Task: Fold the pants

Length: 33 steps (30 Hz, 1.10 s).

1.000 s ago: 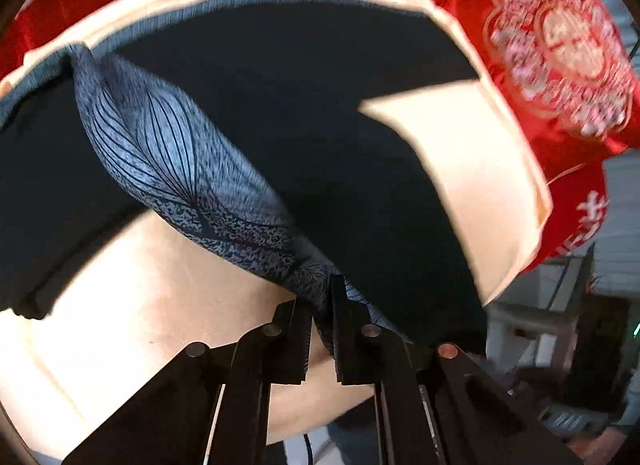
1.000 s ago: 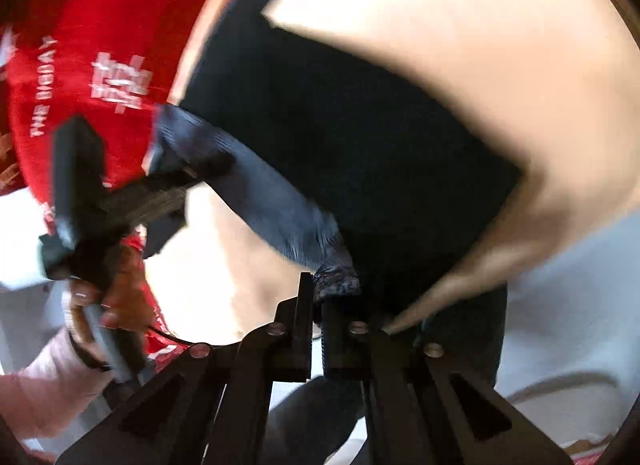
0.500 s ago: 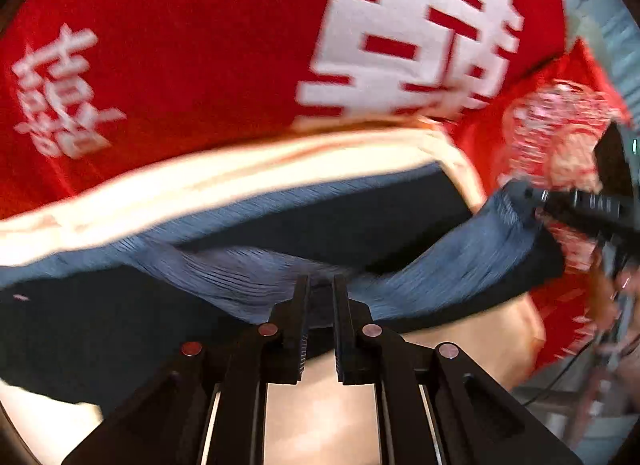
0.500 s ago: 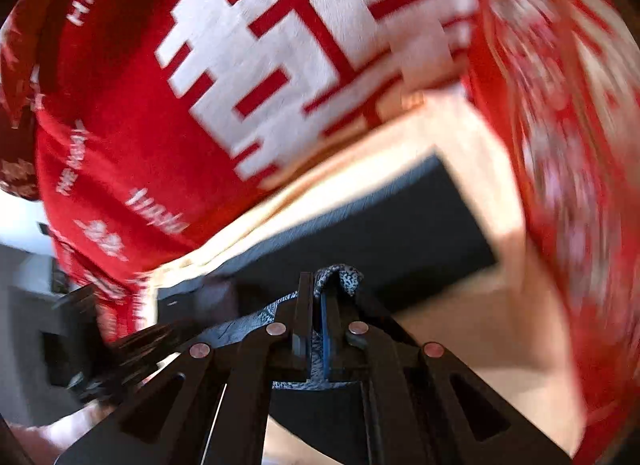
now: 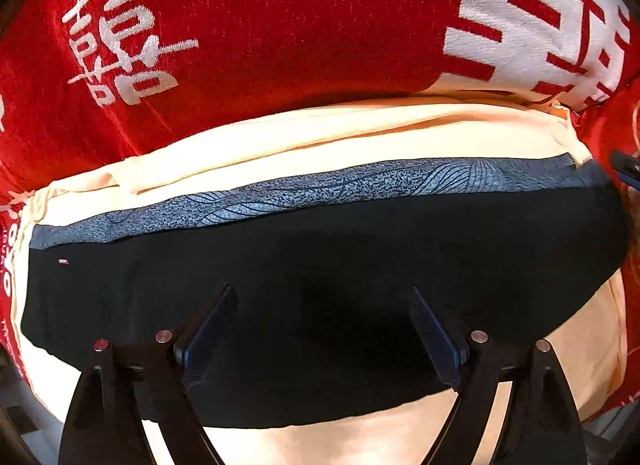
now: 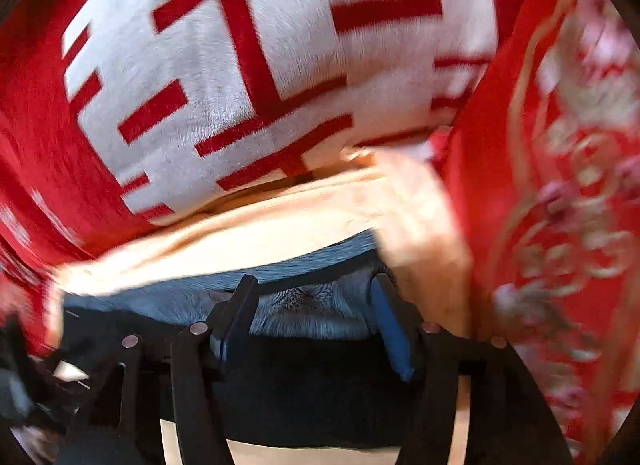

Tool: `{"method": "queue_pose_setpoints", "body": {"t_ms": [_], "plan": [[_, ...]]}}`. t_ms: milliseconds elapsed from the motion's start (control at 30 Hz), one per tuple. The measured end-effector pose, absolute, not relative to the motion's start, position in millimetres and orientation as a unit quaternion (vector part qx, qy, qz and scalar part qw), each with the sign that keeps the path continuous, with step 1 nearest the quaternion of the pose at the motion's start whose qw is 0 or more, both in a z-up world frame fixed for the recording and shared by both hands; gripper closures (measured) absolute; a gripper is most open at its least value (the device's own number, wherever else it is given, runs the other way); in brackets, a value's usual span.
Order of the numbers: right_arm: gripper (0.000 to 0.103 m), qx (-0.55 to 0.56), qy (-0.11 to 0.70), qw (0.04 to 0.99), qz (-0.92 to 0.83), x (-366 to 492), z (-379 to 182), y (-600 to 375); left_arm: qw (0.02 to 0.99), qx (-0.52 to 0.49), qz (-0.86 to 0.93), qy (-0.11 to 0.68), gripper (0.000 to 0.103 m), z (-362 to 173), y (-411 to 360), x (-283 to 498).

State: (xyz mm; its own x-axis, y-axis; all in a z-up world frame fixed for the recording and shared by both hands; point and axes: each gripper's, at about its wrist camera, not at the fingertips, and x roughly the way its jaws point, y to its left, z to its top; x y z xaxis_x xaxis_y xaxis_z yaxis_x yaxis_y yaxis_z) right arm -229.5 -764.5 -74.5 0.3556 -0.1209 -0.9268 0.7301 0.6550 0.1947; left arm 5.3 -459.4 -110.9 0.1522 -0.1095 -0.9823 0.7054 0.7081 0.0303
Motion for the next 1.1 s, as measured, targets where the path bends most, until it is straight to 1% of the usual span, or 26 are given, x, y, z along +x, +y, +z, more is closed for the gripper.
{"method": "queue_pose_setpoints", "body": {"t_ms": [133, 200, 367, 533, 667, 733, 767, 800, 867, 933, 967, 1067, 1100], "plan": [[0.041, 0.334, 0.517, 0.733, -0.290, -234.6, -92.8, -776.5, 0.714, 0.261, -0.281, 0.585, 0.015, -113.9, -466.1, 11.0], [0.056, 0.366, 0.515, 0.722, -0.282, -235.2, -105.5, -786.4, 0.713, 0.266, -0.280, 0.586, 0.015, -117.6, -470.4, 12.3], [0.059, 0.352, 0.545, 0.702, -0.294, -222.8, -128.1, -796.0, 0.710, 0.279, -0.278, 0.583, 0.015, -124.2, -476.1, 9.4], [0.058, 0.385, 0.499, 0.728, -0.269, -226.2, -110.2, -796.0, 0.711, 0.281, -0.278, 0.581, 0.015, -125.0, -478.5, 10.1], [0.058, 0.311, 0.530, 0.771, -0.167, -195.7, -100.1, -763.1, 0.704, 0.294, -0.273, 0.585, 0.015, -133.4, -482.1, 7.4], [0.054, 0.261, 0.545, 0.788, -0.120, -175.0, -98.4, -739.7, 0.704, 0.290, -0.272, 0.589, 0.015, -134.9, -481.8, 6.7], [0.048, 0.251, 0.551, 0.789, -0.101, -166.2, -100.4, -732.2, 0.703, 0.286, -0.272, 0.591, 0.015, -134.8, -481.2, 6.1], [0.045, 0.246, 0.563, 0.785, -0.076, -155.3, -106.6, -723.6, 0.703, 0.284, -0.274, 0.592, 0.015, -134.8, -480.7, 5.2], [0.046, 0.225, 0.590, 0.773, -0.066, -139.8, -121.5, -710.5, 0.700, 0.289, -0.277, 0.592, 0.015, -137.3, -480.9, 3.0], [0.059, 0.197, 0.609, 0.764, -0.086, -128.2, -134.6, -705.4, 0.698, 0.299, -0.276, 0.589, 0.015, -142.1, -484.2, 1.6], [0.062, 0.195, 0.609, 0.762, -0.102, -124.1, -139.6, -707.6, 0.701, 0.300, -0.274, 0.587, 0.015, -145.3, -486.9, 3.7], [0.065, 0.231, 0.589, 0.761, -0.144, -113.2, -147.0, -725.2, 0.716, 0.282, -0.256, 0.585, 0.015, -157.1, -494.8, 23.8], [0.065, 0.234, 0.585, 0.760, -0.159, -110.5, -148.1, -729.3, 0.720, 0.269, -0.249, 0.590, 0.013, -161.1, -497.5, 33.2]]}}
